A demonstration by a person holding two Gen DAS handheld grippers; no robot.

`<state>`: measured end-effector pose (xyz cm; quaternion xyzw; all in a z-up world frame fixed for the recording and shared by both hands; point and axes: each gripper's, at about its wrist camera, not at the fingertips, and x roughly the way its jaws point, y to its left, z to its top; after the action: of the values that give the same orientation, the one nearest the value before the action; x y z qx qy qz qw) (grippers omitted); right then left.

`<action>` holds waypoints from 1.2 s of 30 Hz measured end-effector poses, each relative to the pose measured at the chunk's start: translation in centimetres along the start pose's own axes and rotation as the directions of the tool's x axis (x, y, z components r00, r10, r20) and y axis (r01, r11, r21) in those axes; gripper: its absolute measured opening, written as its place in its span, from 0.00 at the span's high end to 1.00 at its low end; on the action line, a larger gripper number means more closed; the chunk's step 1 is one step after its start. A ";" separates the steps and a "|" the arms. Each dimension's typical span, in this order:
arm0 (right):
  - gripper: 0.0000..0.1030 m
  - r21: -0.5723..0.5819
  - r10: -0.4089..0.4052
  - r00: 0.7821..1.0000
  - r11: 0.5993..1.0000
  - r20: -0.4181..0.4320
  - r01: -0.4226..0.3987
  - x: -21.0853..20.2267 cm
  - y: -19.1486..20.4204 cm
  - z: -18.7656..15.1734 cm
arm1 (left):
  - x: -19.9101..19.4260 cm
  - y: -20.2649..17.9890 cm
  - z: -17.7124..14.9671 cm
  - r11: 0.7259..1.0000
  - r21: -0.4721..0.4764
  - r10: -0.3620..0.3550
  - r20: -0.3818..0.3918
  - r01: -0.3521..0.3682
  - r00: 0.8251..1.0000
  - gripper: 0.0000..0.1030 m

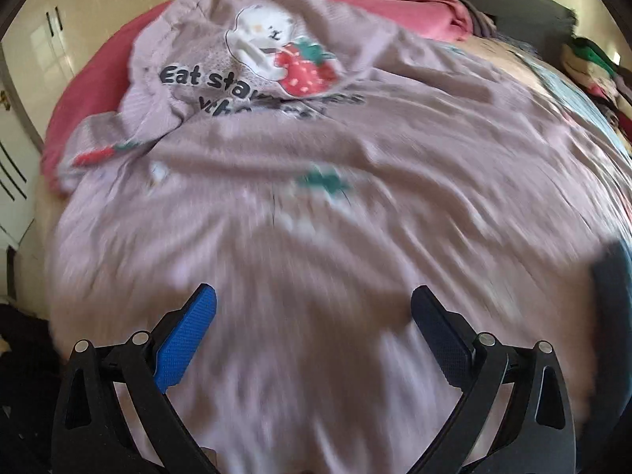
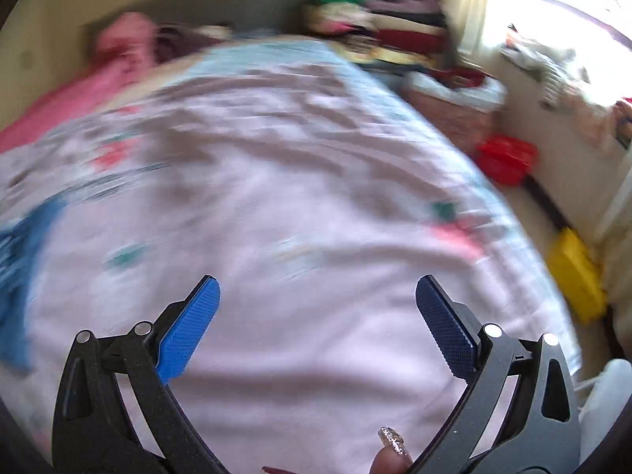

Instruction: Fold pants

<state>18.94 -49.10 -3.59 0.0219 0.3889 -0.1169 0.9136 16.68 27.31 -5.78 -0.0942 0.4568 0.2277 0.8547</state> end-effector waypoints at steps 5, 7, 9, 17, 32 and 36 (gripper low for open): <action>0.09 0.035 -0.103 0.989 0.994 -0.104 0.107 7.9 -4.5 3.7 | 5.2 -0.3 1.6 0.999 0.052 0.000 0.078 -0.004 0.997 0.04; 0.08 0.054 -0.094 0.985 0.993 -0.144 0.102 10.7 -5.0 2.8 | 4.9 0.0 1.5 0.999 0.040 -0.005 0.102 0.001 0.995 0.04; 0.08 0.071 -0.095 0.993 0.992 -0.076 0.101 10.0 -5.5 2.2 | 5.3 0.4 1.8 0.999 0.031 -0.018 0.090 0.016 0.996 0.04; 0.08 0.114 -0.040 0.996 0.992 -0.080 0.049 10.2 -7.2 2.0 | 5.3 0.2 1.7 0.999 0.034 -0.012 0.093 0.009 0.996 0.04; 0.08 0.115 -0.039 0.996 0.992 -0.080 0.048 10.2 -6.8 2.1 | 5.3 0.4 1.7 0.999 0.034 -0.012 0.094 0.009 0.996 0.04; 0.08 0.115 -0.039 0.996 0.992 -0.081 0.049 10.2 -6.8 2.1 | 5.4 0.3 1.7 0.999 0.033 -0.012 0.094 0.009 0.996 0.04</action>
<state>25.72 -57.98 -9.09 0.0712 0.4173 -0.1586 0.8920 20.42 29.80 -9.24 -0.0718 0.4193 0.2197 0.8779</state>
